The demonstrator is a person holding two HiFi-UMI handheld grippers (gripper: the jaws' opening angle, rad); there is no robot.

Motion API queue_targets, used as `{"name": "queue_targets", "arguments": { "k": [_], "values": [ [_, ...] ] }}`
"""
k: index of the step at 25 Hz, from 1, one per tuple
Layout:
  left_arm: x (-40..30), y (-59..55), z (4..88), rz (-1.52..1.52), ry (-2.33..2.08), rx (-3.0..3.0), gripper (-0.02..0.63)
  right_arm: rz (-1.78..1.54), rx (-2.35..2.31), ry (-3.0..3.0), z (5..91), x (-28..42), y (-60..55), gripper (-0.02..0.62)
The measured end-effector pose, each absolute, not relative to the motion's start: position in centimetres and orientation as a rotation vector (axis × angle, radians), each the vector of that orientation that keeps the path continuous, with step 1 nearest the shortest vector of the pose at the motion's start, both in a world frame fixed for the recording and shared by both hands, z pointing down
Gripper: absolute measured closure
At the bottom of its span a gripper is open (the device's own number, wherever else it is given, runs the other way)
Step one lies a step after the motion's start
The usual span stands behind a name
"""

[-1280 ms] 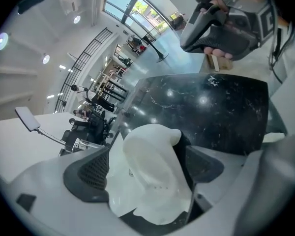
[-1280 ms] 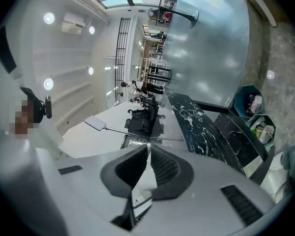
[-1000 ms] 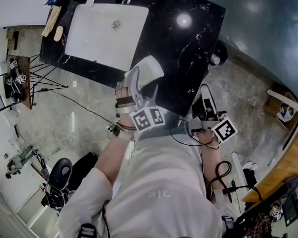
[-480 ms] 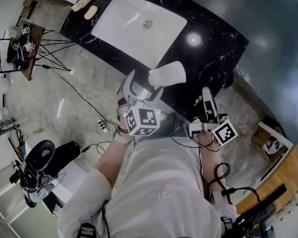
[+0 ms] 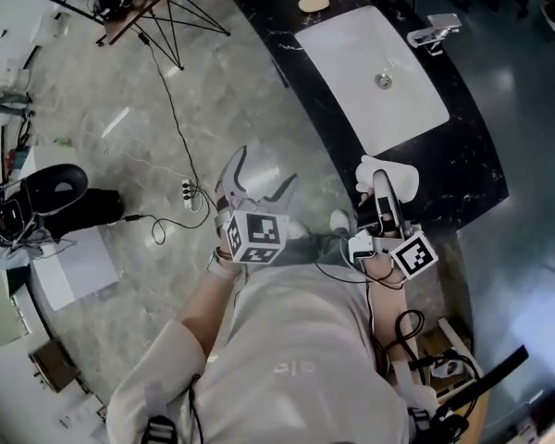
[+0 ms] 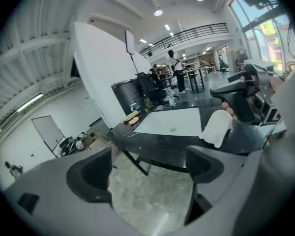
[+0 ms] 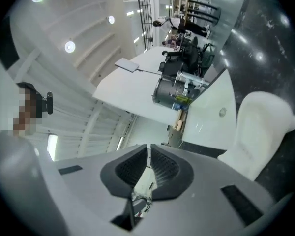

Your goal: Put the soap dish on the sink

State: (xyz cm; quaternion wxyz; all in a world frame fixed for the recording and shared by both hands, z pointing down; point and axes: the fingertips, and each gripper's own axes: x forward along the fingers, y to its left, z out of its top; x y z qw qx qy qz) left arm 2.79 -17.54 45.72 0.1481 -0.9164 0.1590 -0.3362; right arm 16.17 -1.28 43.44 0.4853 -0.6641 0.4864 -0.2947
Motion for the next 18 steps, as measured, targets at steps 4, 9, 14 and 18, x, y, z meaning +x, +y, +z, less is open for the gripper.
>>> {"name": "queue_targets", "arguments": {
  "k": [4, 9, 14, 18],
  "values": [
    [-4.3, -21.7, 45.0, -0.986, 0.757, -2.668, 0.13, -0.82, -1.515, 1.371, 42.4, 11.9, -8.5, 0.56],
    [-13.1, -25.2, 44.4, -1.0, 1.067, -2.677, 0.13, -0.925, -1.394, 1.561, 41.2, 5.1, -15.7, 0.56],
    [-20.8, -25.7, 44.0, -0.943, 1.379, -2.741, 0.13, -1.041, -1.242, 1.751, 40.4, -2.6, -20.9, 0.56],
    [-25.8, -25.2, 43.7, -0.887, 1.571, -2.74, 0.132, -1.107, -1.133, 1.88, 39.6, -8.3, -22.9, 0.56]
  ]
}}
